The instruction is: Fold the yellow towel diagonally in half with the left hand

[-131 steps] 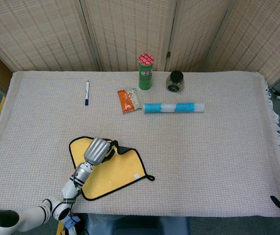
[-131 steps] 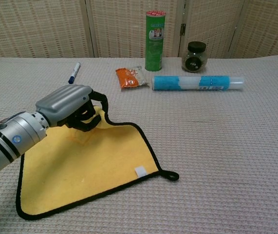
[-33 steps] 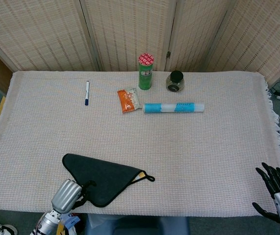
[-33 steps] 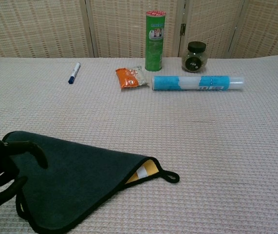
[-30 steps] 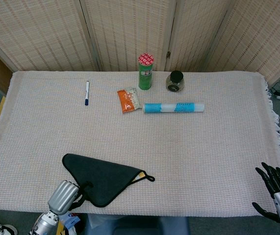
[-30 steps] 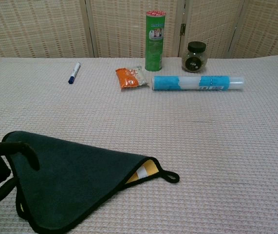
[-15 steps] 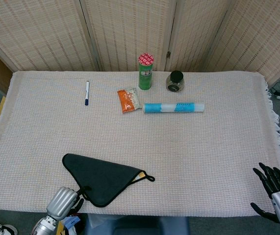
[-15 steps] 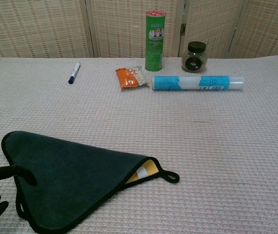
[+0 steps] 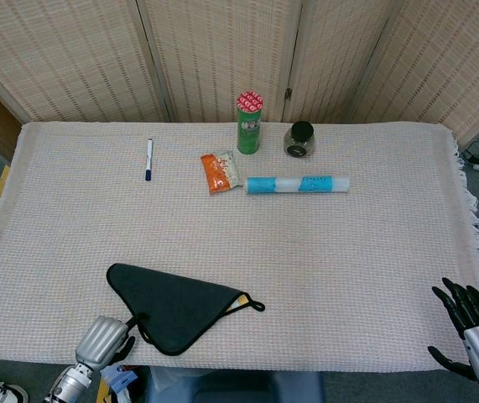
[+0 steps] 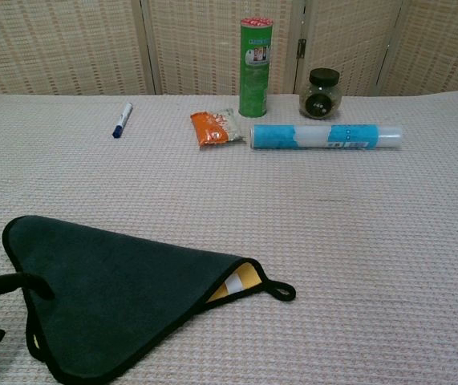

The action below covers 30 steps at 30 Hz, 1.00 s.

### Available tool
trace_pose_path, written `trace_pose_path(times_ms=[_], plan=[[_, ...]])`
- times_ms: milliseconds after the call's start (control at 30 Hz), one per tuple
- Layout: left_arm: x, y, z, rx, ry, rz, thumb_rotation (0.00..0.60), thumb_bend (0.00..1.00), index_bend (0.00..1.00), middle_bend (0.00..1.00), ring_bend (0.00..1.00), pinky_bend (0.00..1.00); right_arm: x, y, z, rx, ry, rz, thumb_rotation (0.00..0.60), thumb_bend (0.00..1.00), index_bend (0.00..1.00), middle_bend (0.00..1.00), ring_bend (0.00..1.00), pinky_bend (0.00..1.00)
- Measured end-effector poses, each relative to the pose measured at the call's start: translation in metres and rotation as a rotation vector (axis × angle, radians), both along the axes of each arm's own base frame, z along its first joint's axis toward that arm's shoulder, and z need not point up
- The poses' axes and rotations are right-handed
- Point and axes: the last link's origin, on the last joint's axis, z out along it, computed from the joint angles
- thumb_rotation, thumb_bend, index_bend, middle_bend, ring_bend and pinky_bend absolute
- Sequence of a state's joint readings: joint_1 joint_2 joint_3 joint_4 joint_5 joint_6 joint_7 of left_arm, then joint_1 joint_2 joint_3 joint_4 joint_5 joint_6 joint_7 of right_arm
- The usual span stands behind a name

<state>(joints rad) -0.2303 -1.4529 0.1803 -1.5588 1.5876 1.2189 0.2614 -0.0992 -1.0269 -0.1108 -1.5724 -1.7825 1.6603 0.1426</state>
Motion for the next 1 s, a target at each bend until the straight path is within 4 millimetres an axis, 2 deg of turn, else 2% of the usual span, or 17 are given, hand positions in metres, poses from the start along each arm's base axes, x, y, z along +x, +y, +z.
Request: trace_pose_path(times_ms=[200, 1000], plan=[[-0.007, 0.001, -0.007, -0.011, 0.02, 0.013, 0.6, 0.62, 0.27, 1.0, 1.0, 1.0, 0.0, -0.001, -0.001, 0.003, 0.002, -0.002, 0.6, 0.24, 0.0, 0.0, 0.0, 0.0], [-0.018, 0.014, -0.002, 0.05, 0.071, 0.037, 0.6, 0.62, 0.3, 1.0, 1.0, 1.0, -0.001, -0.003, -0.001, 0.004, -0.001, -0.012, 0.6, 0.24, 0.0, 0.0, 0.0, 0.0]])
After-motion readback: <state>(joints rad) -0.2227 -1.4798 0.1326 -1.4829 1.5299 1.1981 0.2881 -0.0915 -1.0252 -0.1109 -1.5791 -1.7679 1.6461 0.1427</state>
